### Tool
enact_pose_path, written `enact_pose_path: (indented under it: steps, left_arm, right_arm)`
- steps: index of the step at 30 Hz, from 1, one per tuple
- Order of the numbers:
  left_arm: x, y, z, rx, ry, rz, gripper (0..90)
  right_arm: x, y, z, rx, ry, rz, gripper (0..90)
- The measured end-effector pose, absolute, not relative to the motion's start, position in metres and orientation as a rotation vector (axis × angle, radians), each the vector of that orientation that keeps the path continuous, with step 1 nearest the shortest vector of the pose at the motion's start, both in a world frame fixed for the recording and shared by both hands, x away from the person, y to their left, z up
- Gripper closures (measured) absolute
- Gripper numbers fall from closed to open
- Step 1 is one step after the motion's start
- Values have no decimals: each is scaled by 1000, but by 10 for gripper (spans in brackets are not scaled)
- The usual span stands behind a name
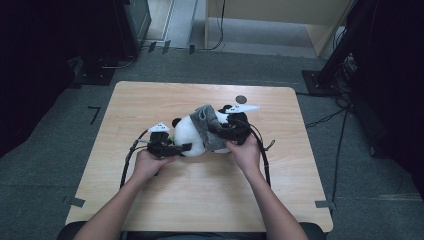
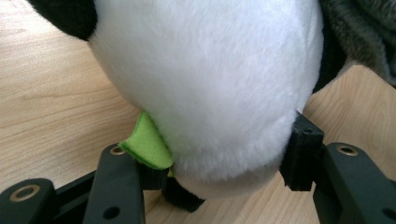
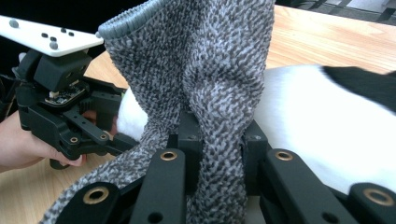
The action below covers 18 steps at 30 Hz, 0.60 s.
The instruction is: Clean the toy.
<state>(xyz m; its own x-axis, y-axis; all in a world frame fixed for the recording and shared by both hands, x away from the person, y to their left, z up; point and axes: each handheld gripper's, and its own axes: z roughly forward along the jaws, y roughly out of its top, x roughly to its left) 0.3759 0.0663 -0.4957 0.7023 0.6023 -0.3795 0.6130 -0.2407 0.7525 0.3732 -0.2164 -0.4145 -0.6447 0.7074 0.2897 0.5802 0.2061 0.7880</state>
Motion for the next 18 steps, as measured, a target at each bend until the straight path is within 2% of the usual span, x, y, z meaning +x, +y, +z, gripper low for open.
enact_pose_path:
  steps: [18]
  left_arm:
    - [377,67,-496,1908,951,-29,453]
  right_arm:
    - [381,-277,-406,1415,2195,1485,768]
